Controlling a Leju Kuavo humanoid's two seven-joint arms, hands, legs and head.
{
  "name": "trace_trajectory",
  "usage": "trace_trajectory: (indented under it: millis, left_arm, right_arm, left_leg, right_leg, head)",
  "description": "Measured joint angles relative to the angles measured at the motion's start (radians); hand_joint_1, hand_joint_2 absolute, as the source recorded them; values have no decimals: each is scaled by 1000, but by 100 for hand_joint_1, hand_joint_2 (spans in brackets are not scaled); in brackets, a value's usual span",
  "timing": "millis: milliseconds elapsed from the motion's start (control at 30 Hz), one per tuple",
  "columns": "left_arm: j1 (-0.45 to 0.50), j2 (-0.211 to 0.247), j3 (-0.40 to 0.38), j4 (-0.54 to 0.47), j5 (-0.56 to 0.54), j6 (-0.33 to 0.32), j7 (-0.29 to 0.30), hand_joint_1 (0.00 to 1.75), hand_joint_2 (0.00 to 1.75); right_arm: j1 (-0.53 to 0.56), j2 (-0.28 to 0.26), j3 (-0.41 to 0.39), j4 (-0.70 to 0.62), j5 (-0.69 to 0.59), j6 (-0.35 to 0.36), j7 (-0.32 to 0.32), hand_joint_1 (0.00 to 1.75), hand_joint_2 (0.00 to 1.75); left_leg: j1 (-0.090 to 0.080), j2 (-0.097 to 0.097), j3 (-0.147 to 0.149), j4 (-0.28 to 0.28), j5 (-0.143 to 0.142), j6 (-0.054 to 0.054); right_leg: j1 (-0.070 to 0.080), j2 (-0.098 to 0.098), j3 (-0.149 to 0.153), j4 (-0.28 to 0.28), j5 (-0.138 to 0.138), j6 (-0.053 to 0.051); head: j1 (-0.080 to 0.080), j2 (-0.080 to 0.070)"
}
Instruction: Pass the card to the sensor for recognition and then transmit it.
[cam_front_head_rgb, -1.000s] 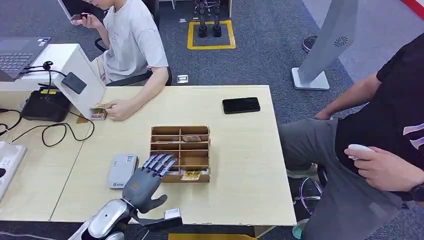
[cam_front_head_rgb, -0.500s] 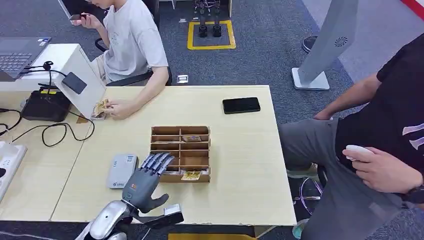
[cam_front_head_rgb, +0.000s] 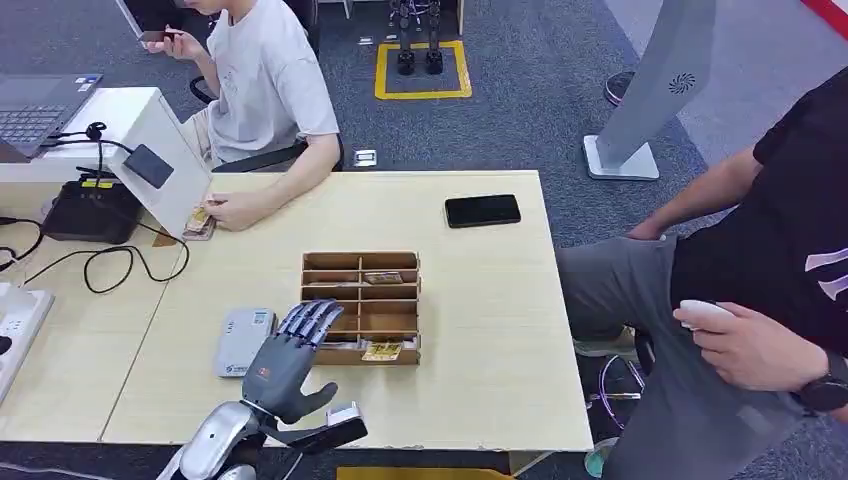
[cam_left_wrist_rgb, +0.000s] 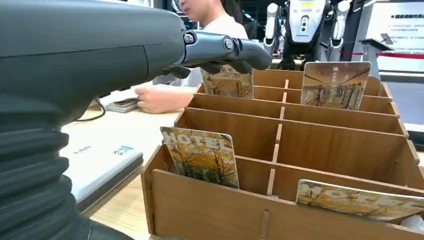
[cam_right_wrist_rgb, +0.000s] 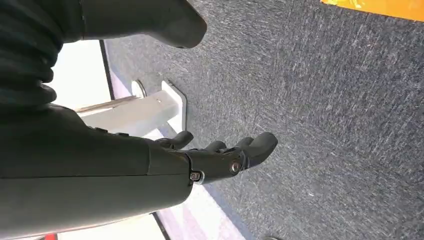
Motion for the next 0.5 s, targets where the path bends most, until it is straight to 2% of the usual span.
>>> trace_trajectory:
  millis: [333,500]
  left_arm:
    - [12,-13,14,0,11,4,0,0,175]
    - [13,-24,17,18,-29,3,23,0,175]
  right_arm:
    - [0,0,0,0,3,0,0,0,175]
    - [0,0,0,0,16,1,0,0,175]
  left_leg:
    - [0,0,0,0,0,0]
    - [0,0,0,0,0,0]
  right_leg:
    - [0,0,0,0,0,0]
    - [0,0,0,0,0,0]
  head:
    - [0,0]
    - [0,0]
